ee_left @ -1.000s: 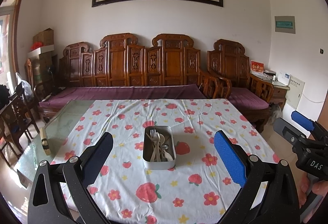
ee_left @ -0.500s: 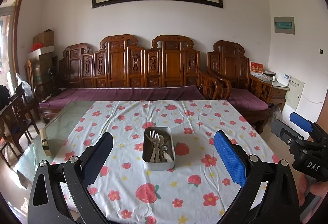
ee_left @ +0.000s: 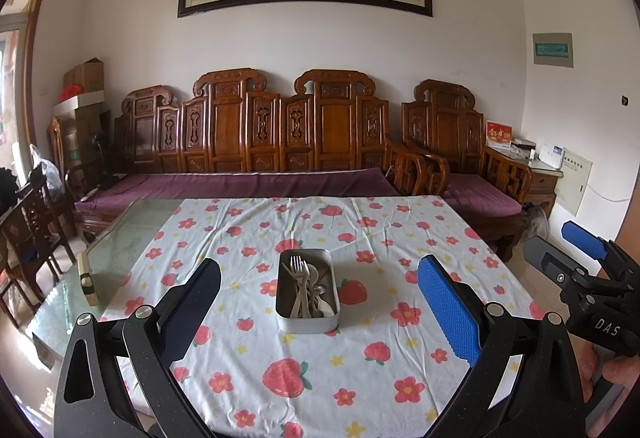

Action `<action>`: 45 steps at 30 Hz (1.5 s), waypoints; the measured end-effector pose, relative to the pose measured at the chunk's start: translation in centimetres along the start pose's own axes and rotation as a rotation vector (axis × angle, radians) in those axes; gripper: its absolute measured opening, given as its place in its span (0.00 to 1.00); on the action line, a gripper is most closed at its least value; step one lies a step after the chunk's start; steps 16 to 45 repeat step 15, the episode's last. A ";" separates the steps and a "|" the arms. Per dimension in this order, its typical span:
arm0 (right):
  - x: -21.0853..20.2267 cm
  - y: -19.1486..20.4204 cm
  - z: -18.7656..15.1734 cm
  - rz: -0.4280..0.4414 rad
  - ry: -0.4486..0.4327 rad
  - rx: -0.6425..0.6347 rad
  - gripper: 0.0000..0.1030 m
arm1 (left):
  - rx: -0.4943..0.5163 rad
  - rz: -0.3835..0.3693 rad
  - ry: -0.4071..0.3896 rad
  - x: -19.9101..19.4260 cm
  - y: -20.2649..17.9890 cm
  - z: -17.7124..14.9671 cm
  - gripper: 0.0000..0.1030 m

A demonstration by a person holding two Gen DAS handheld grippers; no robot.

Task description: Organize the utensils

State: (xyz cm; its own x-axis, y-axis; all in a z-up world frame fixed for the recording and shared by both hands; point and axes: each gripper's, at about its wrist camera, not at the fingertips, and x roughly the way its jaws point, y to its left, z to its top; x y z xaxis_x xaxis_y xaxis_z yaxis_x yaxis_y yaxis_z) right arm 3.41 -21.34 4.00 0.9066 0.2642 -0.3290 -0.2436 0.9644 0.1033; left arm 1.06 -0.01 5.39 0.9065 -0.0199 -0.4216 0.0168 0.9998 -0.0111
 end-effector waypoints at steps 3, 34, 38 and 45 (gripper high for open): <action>0.0 0.0 -0.1 0.001 0.000 0.000 0.98 | 0.000 0.001 -0.001 0.0 0.0 0.0 0.92; 0.0 -0.1 0.0 0.002 0.001 0.001 0.98 | 0.001 0.000 0.000 0.0 -0.4 0.5 0.92; 0.0 -0.1 0.0 0.002 0.001 0.001 0.98 | 0.001 0.000 0.000 0.0 -0.4 0.5 0.92; 0.0 -0.1 0.0 0.002 0.001 0.001 0.98 | 0.001 0.000 0.000 0.0 -0.4 0.5 0.92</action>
